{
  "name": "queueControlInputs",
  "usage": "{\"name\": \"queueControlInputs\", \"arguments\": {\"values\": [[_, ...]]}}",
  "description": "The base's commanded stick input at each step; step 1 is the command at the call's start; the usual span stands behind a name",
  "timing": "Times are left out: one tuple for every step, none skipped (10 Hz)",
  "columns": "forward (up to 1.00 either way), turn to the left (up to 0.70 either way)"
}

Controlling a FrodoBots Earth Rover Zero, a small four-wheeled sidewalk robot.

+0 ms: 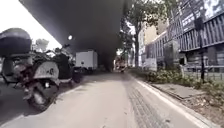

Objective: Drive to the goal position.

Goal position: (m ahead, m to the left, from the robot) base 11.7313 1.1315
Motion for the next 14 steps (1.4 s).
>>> {"name": "queueControlInputs", "arguments": {"values": [[0.7, -0.14], [0.7, -0.14], [0.7, -0.14], [0.7, 0.0], [0.7, 0.0], [0.7, 0.0], [0.7, 0.0], [0.7, 0.0], [0.7, 0.0], [0.7, 0.0], [0.7, 0.0], [0.7, 0.0], [0.7, 0.0], [0.7, 0.0]]}}
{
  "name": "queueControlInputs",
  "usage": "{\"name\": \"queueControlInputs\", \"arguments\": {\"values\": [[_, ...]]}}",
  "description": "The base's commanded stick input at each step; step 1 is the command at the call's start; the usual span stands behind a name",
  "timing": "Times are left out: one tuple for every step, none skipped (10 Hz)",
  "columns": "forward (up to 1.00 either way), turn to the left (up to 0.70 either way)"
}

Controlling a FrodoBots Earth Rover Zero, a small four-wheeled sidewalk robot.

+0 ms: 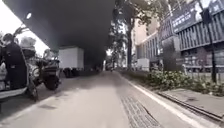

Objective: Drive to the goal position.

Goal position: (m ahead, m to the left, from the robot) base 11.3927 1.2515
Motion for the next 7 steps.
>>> {"name": "queueControlInputs", "arguments": {"values": [[0.7, 0.0], [0.7, 0.0], [0.7, 0.0], [0.7, 0.0], [0.7, 0.0], [0.7, 0.0], [0.7, 0.0]]}}
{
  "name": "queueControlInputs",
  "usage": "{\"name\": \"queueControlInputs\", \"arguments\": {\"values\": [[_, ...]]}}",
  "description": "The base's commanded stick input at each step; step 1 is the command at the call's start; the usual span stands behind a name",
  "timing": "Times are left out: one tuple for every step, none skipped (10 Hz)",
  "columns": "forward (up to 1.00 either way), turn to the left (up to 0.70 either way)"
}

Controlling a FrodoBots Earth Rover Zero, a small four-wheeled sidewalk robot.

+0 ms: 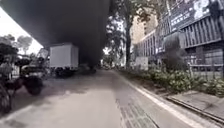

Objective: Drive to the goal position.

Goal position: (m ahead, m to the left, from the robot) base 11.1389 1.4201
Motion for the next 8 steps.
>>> {"name": "queueControlInputs", "arguments": {"values": [[0.7, 0.0], [0.7, 0.0], [0.7, 0.0], [0.7, 0.0], [0.7, 0.0], [0.7, 0.0], [0.7, 0.0], [0.7, 0.0]]}}
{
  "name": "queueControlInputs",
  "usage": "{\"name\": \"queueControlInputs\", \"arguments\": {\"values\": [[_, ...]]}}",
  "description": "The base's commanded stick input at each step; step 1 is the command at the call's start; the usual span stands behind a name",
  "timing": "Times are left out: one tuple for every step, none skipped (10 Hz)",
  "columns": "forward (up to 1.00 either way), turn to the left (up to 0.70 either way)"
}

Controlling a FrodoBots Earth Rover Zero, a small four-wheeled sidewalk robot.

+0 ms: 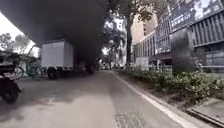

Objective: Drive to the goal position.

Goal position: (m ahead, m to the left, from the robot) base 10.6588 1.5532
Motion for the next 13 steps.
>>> {"name": "queueControlInputs", "arguments": {"values": [[0.7, 0.0], [0.7, 0.0], [0.7, 0.0], [0.7, 0.0], [0.7, 0.0], [0.7, 0.0], [0.7, 0.0], [0.7, 0.0], [0.7, 0.0], [0.7, 0.0], [0.7, 0.0], [0.7, 0.0], [0.7, 0.0]]}}
